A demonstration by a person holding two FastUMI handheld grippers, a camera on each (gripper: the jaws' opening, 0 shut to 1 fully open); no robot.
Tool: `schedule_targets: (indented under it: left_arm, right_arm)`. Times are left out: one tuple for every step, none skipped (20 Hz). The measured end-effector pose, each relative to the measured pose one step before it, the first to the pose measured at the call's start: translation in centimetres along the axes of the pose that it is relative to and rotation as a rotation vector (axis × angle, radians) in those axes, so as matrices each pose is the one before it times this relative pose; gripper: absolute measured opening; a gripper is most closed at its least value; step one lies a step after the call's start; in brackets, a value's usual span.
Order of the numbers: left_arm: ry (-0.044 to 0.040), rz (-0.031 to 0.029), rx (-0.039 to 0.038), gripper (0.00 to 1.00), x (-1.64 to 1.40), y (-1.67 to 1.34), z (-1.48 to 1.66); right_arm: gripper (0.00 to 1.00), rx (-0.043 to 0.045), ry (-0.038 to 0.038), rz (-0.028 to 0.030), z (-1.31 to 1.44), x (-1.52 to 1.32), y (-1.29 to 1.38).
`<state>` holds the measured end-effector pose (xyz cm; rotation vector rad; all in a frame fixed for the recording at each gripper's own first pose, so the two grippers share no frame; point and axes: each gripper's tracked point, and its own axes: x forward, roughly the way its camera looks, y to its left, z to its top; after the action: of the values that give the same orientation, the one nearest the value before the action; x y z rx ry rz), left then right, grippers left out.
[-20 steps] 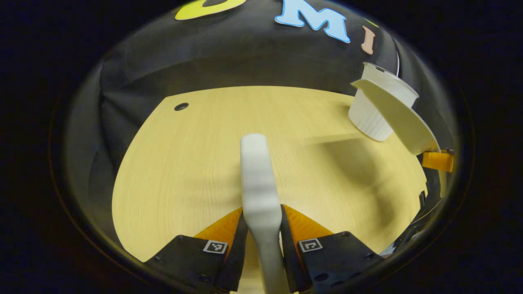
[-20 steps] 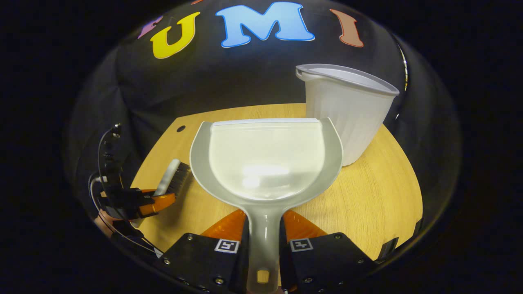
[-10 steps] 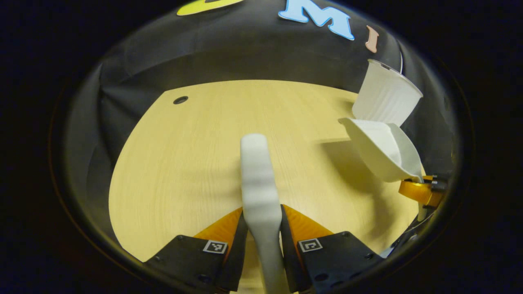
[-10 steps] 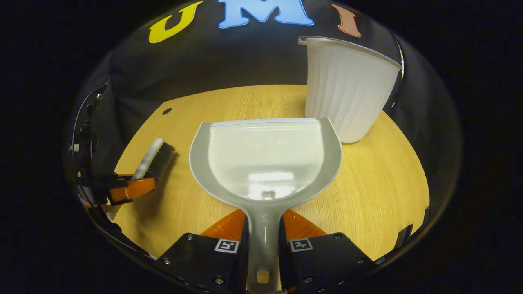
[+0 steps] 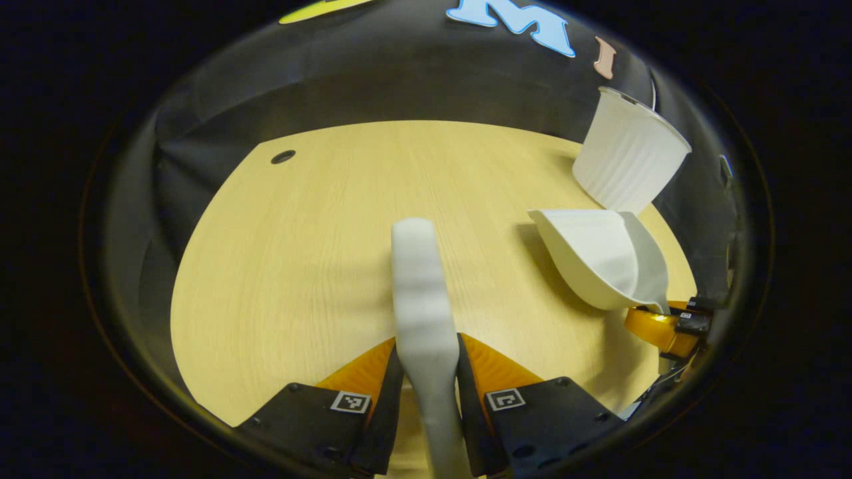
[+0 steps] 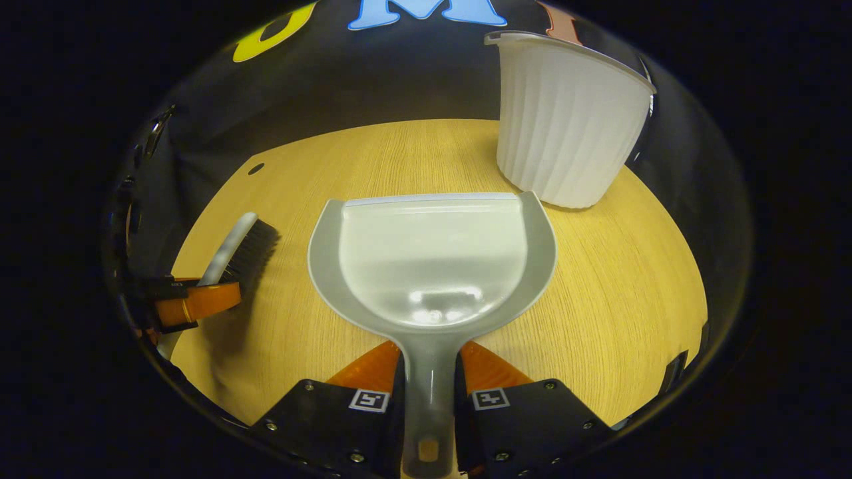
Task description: Pick up the small broom and dustpan from the desktop, sweep the trash into the dustpan with the broom, and then empty the trash into the garbage bin.
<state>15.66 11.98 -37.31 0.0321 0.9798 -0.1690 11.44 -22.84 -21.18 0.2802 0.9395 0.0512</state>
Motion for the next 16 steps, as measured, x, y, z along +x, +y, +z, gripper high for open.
schedule_targets:
  left_arm:
    - [-0.00103, 0.00127, 0.00107, 0.49, 0.18, -0.159, 0.105]
    - [-0.00321, 0.00217, 0.00213, 0.49, 0.114, -0.176, 0.109]
    - [-0.00235, 0.00518, 0.00052, 0.51, 0.086, -0.067, 0.217]
    - [0.00026, 0.00576, -0.00028, 0.49, -0.195, 0.028, 0.316]
    - [-0.00024, 0.00434, -0.00141, 0.49, -0.165, -0.021, 0.294]
    - [0.00186, 0.00179, -0.00202, 0.49, -0.143, -0.533, 0.058]
    - [0.00354, 0.00053, -0.00359, 0.49, -0.117, -0.388, 0.169]
    - [0.00175, 0.00275, -0.00482, 0.51, 0.187, -0.427, 0.11]
    - [0.00179, 0.00473, -0.00407, 0.49, 0.091, -0.27, -0.071]
    - [0.00143, 0.00605, -0.00447, 0.49, 0.25, -0.087, -0.178]
    - [0.00265, 0.00468, -0.00357, 0.51, 0.099, -0.086, -0.045]
    - [0.00193, 0.00304, -0.00369, 0.5, 0.099, -0.119, -0.118]
    - [0.00549, 0.00355, -0.00099, 0.5, -0.066, -0.057, -0.121]
    - [0.0045, 0.00624, 0.00233, 0.48, -0.017, -0.271, -0.449]
    - [-0.00095, 0.00919, 0.00464, 0.48, -0.132, -0.054, -0.063]
    - [0.00072, 0.00335, 0.00494, 0.49, -0.131, -0.238, -0.008]
  right_arm:
    - [0.3, 0.00496, 0.00696, -0.00166, -0.002, 0.053, -0.05]
    - [0.31, 0.00226, 0.00849, -0.00267, -0.194, 0.127, -0.025]
    - [0.31, -0.0008, 0.01101, 0.00058, -0.016, 0.054, 0.046]
    - [0.31, -0.00338, 0.00936, 0.00081, -0.07, 0.291, -0.158]
    - [0.31, -0.00605, 0.00973, 0.0017, -0.074, 0.078, -0.032]
    - [0.31, -0.00451, 0.00943, 0.00264, -0.228, 0.075, 0.086]
    - [0.31, -0.0051, 0.00995, 0.00263, -0.045, -0.119, 0.011]
    - [0.31, -0.00009, -0.0071, 0.00149, 0.218, -0.119, -0.035]
    - [0.31, -0.00296, 0.00491, 0.00352, 0.002, 0.064, -0.004]
    - [0.31, 0.0012, -0.001, 0.00221, -0.006, 0.297, 0.089]
    - [0.32, 0.00037, 0.00267, 0.00092, -0.01, 0.092, -0.014]
    - [0.29, -0.00036, 0.00178, 0.00283, 0.025, -0.289, -0.059]
    - [0.33, -0.00211, 0.00377, 0.00205, 0.03, -0.053, -0.021]
    - [0.33, -0.00057, 0.00066, 0.00204, 0.06, 0.006, 0.023]
    - [0.34, -0.00127, -0.00209, 0.0012, 0.294, -0.074, -0.077]
    - [0.35, -0.00685, 0.00331, 0.00147, -0.148, 0.193, -0.003]
